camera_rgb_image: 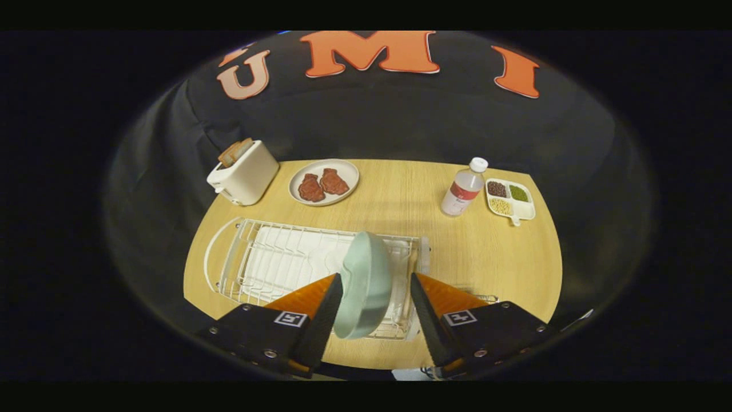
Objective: Take the plate from the dish rack, then take the spoon from the basket and place it into the plate.
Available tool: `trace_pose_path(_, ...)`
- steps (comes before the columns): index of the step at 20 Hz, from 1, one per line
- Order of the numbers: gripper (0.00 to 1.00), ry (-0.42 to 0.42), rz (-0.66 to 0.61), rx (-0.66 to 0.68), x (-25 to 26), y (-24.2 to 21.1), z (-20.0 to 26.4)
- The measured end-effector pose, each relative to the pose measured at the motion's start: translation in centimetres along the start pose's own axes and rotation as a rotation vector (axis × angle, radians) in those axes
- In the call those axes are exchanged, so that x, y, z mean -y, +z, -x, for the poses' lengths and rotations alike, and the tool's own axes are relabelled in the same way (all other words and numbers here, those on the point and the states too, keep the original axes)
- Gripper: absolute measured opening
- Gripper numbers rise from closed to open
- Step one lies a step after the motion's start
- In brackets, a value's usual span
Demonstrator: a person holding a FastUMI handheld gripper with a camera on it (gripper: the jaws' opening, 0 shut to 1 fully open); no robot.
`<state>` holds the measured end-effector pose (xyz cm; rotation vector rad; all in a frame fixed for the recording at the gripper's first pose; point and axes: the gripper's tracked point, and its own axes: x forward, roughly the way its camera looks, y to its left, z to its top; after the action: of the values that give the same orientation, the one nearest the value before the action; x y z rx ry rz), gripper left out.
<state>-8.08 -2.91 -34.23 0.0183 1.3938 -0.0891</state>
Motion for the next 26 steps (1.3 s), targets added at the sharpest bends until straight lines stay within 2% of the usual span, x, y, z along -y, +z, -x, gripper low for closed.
trace_pose_path(1, 0.67, -0.005, -0.016, -0.030, -0.2, -0.4, -0.5)
trace_pose_path(2, 0.54, -0.023, -0.025, -0.054, 0.0, -1.0, -1.0)
trace_pose_path(3, 0.49, -0.039, -0.028, -0.074, 0.0, -1.3, -1.5)
trace_pose_path(8, 0.32, -0.104, -0.021, -0.110, -0.8, -1.9, -2.1)
trace_pose_path(14, 0.23, -0.204, -0.013, -0.063, 0.2, -1.0, -0.4)
trace_pose_path(17, 0.22, -0.279, 0.023, -0.004, 1.5, 0.4, 1.6)
trace_pose_path(22, 0.16, -0.238, -0.039, 0.054, 0.8, 0.6, 4.8)
trace_pose_path(26, 0.15, -0.195, -0.114, 0.078, 1.6, -1.4, 7.9)
